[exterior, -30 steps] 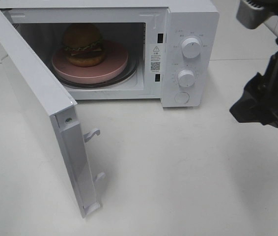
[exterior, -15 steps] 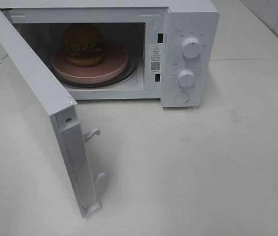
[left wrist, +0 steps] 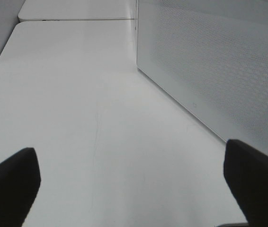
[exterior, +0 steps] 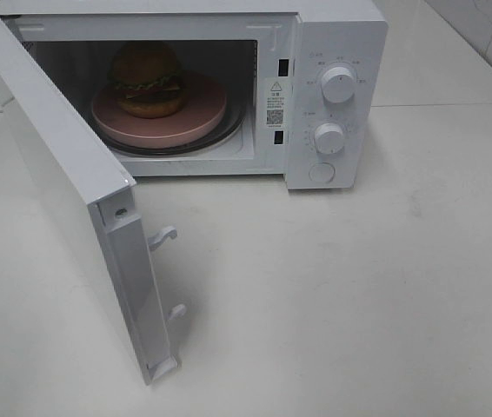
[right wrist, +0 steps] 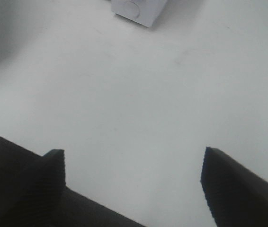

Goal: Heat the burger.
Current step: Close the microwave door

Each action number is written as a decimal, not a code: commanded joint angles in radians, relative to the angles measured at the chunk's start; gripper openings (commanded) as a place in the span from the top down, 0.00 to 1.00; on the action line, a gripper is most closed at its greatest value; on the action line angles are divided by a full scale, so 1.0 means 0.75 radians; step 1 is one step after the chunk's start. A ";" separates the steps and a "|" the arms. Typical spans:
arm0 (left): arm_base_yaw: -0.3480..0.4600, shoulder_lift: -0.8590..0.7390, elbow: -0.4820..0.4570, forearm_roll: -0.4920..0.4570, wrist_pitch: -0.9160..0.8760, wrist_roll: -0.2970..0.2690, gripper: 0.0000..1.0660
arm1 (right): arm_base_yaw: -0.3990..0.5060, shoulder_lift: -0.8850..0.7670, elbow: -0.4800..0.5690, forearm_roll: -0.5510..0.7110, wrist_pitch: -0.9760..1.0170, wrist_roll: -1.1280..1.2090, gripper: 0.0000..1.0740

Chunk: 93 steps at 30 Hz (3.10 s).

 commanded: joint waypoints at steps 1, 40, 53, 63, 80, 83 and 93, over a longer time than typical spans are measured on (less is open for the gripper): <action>-0.003 -0.021 0.000 0.000 0.000 -0.009 0.08 | -0.151 -0.112 0.091 0.000 -0.037 -0.001 0.29; -0.003 -0.021 0.000 0.000 0.000 -0.009 0.08 | -0.532 -0.689 0.411 0.208 -0.225 -0.085 0.29; -0.003 -0.021 0.000 0.000 0.000 -0.009 0.08 | -0.532 -0.689 0.411 0.208 -0.225 -0.085 0.29; -0.003 -0.021 0.000 0.000 0.000 -0.009 0.08 | -0.532 -0.689 0.411 0.208 -0.225 -0.089 0.30; -0.003 -0.013 -0.001 -0.003 -0.001 -0.009 0.08 | -0.532 -0.689 0.411 0.208 -0.225 -0.089 0.30; -0.003 0.037 -0.047 -0.009 0.000 -0.009 0.10 | -0.532 -0.689 0.411 0.208 -0.225 -0.089 0.30; -0.003 0.256 -0.072 0.009 -0.184 -0.009 0.41 | -0.532 -0.689 0.411 0.208 -0.225 -0.089 0.30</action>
